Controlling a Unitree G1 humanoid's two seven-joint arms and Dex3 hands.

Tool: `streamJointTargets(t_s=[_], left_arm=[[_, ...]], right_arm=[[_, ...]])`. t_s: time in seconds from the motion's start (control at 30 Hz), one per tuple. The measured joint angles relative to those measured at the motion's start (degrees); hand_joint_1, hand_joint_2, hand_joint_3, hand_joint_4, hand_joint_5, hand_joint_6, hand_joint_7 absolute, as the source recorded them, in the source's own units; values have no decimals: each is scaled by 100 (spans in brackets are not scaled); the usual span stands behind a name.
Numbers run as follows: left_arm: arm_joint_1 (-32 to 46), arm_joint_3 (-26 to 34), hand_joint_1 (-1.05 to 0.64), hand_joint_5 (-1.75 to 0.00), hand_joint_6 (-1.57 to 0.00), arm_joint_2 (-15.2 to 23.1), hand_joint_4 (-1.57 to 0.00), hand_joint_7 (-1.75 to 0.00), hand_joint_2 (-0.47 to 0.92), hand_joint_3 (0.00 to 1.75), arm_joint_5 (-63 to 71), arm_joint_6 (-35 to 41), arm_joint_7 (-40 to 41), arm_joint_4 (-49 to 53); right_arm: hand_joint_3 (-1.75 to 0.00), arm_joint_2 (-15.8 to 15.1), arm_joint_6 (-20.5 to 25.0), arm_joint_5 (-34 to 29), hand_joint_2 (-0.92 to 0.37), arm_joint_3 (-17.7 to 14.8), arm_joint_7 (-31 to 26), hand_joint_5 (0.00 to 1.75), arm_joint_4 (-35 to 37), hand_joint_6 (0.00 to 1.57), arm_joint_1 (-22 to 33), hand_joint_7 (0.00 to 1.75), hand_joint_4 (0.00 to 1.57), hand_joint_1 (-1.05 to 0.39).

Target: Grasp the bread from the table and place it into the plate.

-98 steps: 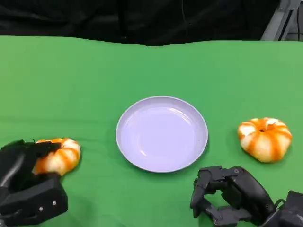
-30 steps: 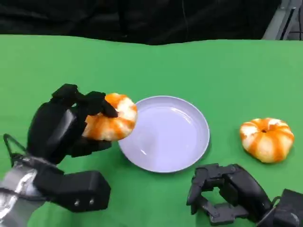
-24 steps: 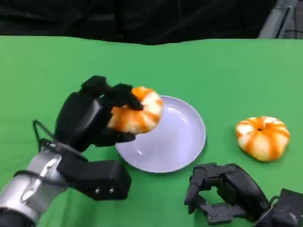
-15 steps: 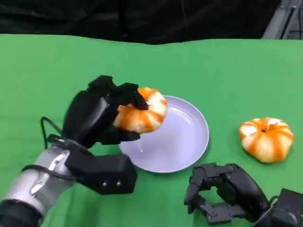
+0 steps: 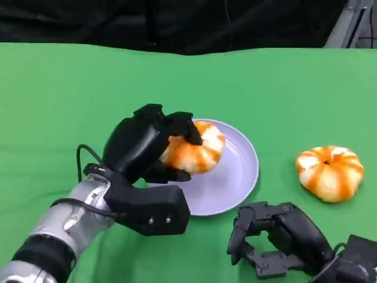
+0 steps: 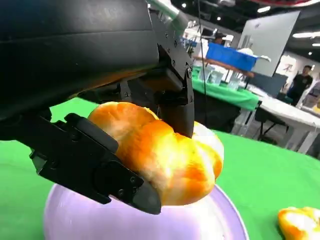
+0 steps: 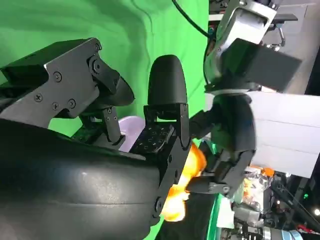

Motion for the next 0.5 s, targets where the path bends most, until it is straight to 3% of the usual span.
streamJointTargets(t_s=[0.33, 0.43, 0.5], left_arm=[[-231, -64, -3, -157, -61, -125, -47, -118, 84, 0, -69, -162, 7, 571], [-362, -83, -6, -146, -66, -214, -49, -98, 84, 0, -124, -166, -64, 948], [-417, -98, -11, -108, -82, -259, -59, -44, 85, 0, -125, -179, -90, 1090]], right_arm=[[-111, -2, -25, -13, -55, 5, -22, 131, 5, 94, -1, 104, 96, 11], [-111, 0, -55, -42, -55, 13, -52, 131, 13, 94, -2, 104, 96, 11], [-111, 0, -56, -61, -55, 14, -59, 131, 15, 94, -2, 104, 97, 10]])
